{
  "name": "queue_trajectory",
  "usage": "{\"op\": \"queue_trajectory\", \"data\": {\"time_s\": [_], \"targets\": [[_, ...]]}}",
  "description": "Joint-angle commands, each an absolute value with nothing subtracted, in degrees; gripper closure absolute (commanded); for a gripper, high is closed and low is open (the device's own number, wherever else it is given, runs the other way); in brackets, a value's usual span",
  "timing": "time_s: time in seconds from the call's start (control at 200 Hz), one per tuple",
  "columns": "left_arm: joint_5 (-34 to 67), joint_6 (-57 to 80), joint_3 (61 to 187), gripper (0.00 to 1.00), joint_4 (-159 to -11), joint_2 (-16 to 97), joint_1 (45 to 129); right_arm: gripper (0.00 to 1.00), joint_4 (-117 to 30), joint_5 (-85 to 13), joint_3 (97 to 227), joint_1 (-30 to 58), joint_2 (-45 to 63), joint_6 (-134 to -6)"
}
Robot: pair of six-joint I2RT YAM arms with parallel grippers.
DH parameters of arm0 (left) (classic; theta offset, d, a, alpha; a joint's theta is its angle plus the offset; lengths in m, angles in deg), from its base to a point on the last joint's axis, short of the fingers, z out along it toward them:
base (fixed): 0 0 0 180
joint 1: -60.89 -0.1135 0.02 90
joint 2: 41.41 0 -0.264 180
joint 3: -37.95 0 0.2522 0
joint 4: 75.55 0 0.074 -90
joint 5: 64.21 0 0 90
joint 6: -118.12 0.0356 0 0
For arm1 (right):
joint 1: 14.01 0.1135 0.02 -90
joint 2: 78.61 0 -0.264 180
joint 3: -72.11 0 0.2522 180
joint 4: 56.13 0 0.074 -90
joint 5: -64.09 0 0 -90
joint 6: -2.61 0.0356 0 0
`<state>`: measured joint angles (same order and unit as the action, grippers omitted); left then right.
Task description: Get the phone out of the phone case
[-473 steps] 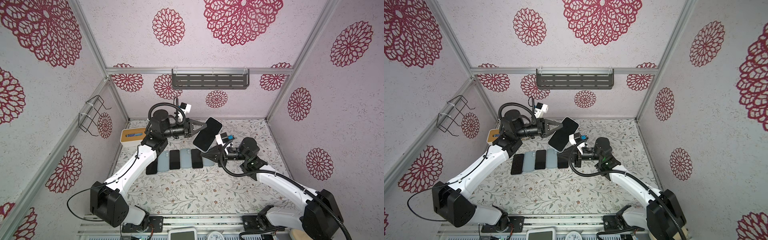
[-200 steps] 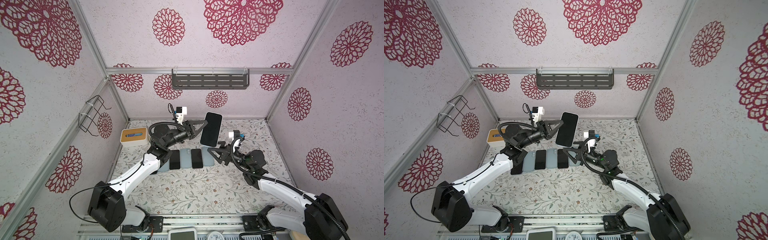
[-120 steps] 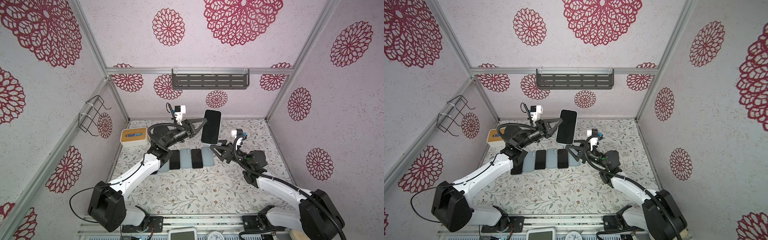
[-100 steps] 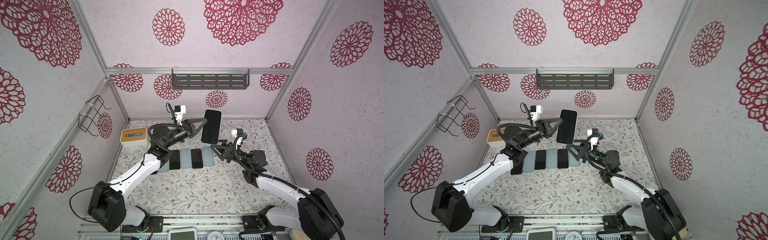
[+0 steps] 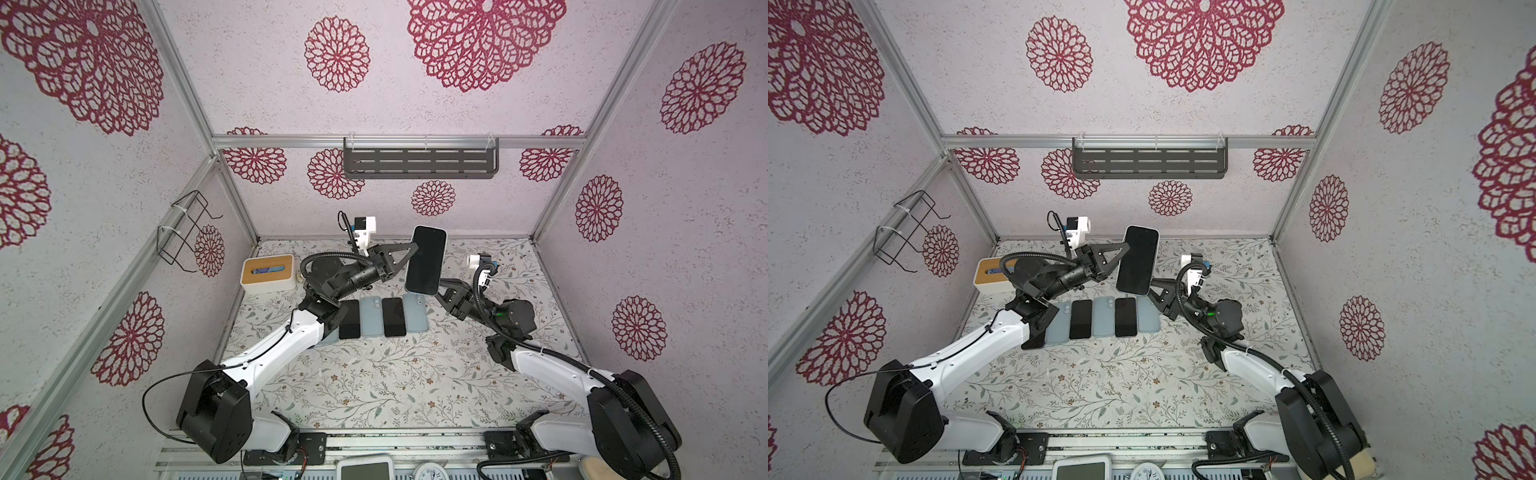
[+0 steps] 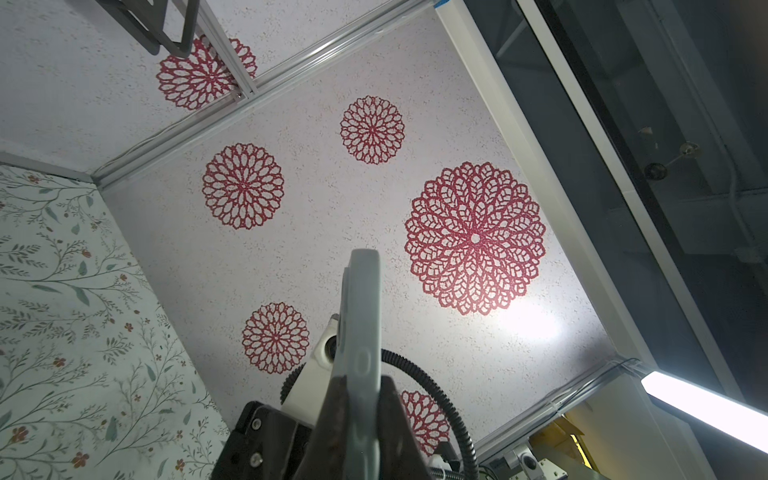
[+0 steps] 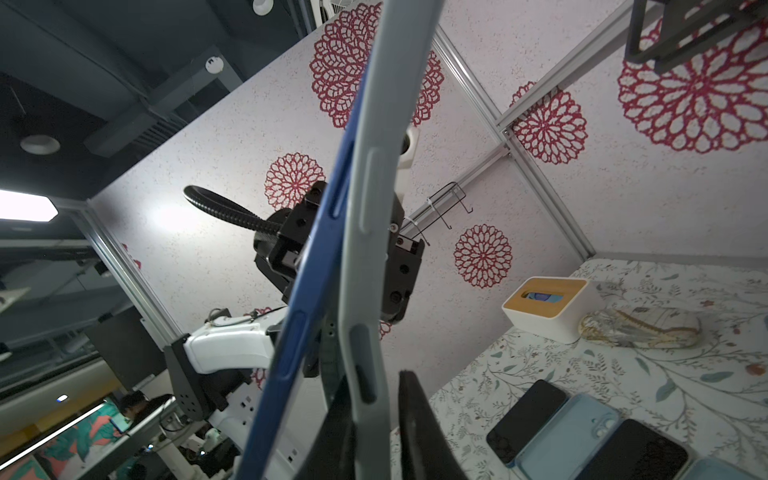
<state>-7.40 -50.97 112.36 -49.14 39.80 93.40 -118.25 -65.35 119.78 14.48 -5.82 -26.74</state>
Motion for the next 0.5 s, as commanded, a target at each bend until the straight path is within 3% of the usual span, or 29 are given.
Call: {"op": "queue_trajectory", "data": {"time_s": [0.0,0.05,0.095,0.29,0.33,0.495], "targets": [[-6.98,-50.91,111.86,1.00,-47.62,40.86,94.38,0.97,-118.25,-63.84,119.18,13.86,-7.80,-24.40],[-5.57,-49.67,111.72,1.00,-50.75,42.01,94.38,1.00,-114.27,-63.16,118.12,13.85,-9.81,-24.60],[-4.67,-48.05,111.74,0.85,-53.79,43.49,94.47,1.00,-108.50,-62.19,117.25,13.66,-12.26,-25.53],[-1.20,-45.38,111.80,0.53,-55.04,52.83,96.34,1.00,-78.96,-55.77,114.80,11.71,-24.48,-31.07],[-1.22,-46.29,112.07,0.49,-52.63,55.52,96.79,1.00,-75.09,-55.45,114.54,11.04,-25.68,-31.18],[-0.42,-49.47,112.49,0.16,-45.72,62.35,97.02,1.00,-65.04,-54.32,112.85,7.98,-28.75,-31.95]]}}
